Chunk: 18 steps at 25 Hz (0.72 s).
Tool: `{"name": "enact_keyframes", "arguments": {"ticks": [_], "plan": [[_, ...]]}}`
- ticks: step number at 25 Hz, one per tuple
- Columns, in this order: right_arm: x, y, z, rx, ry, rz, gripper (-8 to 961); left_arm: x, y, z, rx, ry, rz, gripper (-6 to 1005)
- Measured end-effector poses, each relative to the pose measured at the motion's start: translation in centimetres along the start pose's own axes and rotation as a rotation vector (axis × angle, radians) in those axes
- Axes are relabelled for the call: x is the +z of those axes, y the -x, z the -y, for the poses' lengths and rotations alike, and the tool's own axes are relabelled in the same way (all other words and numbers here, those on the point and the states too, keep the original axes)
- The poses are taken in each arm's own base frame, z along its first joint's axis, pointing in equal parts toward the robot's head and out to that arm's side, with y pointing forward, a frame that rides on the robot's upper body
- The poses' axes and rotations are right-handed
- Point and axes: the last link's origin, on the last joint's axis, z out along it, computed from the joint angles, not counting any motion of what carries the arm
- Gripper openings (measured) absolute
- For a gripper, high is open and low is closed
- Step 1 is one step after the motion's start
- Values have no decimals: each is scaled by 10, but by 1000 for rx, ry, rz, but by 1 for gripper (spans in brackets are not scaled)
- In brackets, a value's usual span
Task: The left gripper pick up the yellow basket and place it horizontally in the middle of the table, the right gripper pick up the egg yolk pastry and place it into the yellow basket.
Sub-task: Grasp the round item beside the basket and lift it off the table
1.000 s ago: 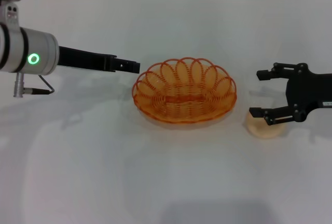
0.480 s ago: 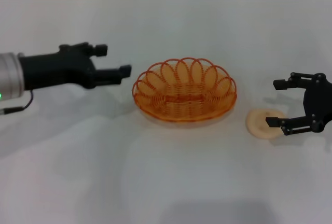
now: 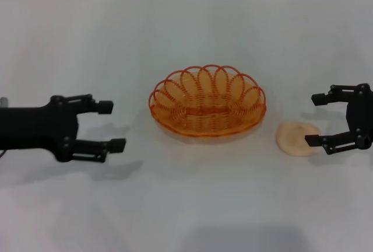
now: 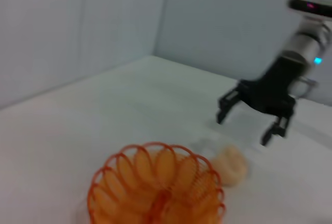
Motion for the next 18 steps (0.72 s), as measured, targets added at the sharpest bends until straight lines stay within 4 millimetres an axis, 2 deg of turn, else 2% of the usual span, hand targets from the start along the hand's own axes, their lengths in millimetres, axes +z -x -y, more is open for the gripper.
{"name": "enact_keyframes", "arguments": {"ticks": [7,18], "plan": [[9,4,4,62,18,-46,804,-23,-1,0,55,3,11,888],[31,-7,11,147,-38,-177,798,-26,5,3,47,-7,54,888]]}}
